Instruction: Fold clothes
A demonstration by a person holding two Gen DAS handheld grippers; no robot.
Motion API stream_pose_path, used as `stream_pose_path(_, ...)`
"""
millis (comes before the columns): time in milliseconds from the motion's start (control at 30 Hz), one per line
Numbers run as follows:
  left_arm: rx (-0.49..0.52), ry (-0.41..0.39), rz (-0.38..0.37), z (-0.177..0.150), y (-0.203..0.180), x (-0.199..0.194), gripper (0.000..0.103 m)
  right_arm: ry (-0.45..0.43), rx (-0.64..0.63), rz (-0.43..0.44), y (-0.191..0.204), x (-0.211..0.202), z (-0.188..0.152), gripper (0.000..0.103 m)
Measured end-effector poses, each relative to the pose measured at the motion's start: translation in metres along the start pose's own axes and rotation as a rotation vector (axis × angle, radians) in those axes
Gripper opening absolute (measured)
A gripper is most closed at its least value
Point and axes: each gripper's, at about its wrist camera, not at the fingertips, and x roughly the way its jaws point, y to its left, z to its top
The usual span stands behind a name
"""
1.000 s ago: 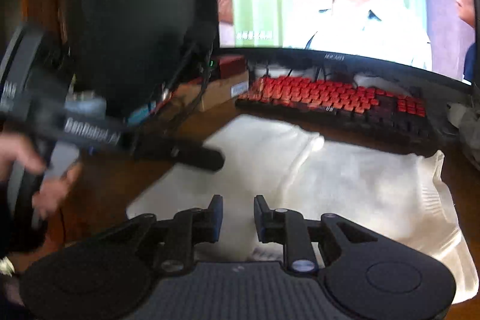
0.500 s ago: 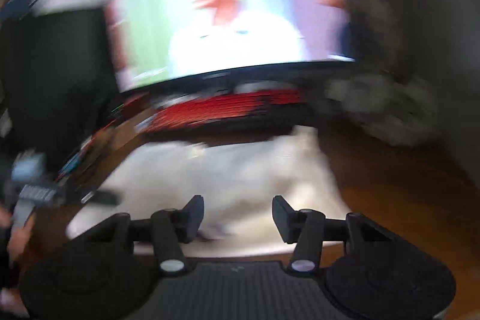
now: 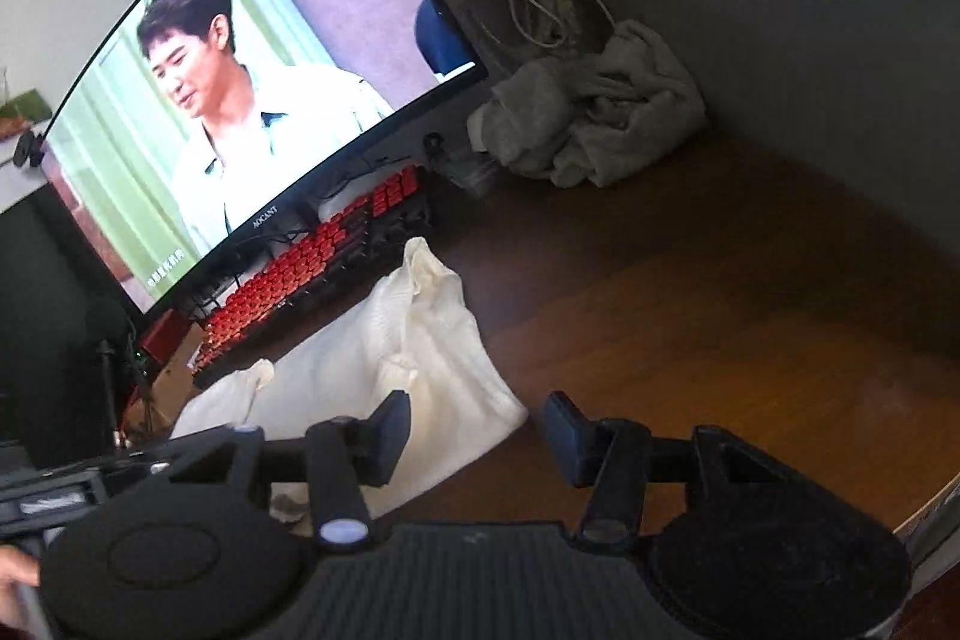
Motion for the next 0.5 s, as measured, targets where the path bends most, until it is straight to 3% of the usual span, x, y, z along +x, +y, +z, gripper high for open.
stream_pose_path(133,0.053,0.089,-0.020,-0.001,-0.018,0.043,0.031,0.030,0.005,0.017,-0.007,0.001,0.002,0.040)
stream_pose_path(367,0.240,0.097,0.001,-0.009,-0.042,0.056,0.036,0.071,-0.035,0.055,0.000,0.019,0.007,0.039)
stream_pose_path(400,0.262,0.096,0.008,-0.010,-0.045,0.057,0.037,0.082,-0.026,0.062,0.000,0.023,0.008,0.034)
stream_pose_path(433,0.283,0.095,0.013,-0.012,-0.048,0.058,0.037,0.095,-0.015,0.069,-0.001,0.027,0.008,0.015)
stream_pose_path(500,0.304,0.092,0.020,-0.013,-0.049,0.058,0.038,0.104,0.016,0.094,-0.001,0.031,0.010,0.011)
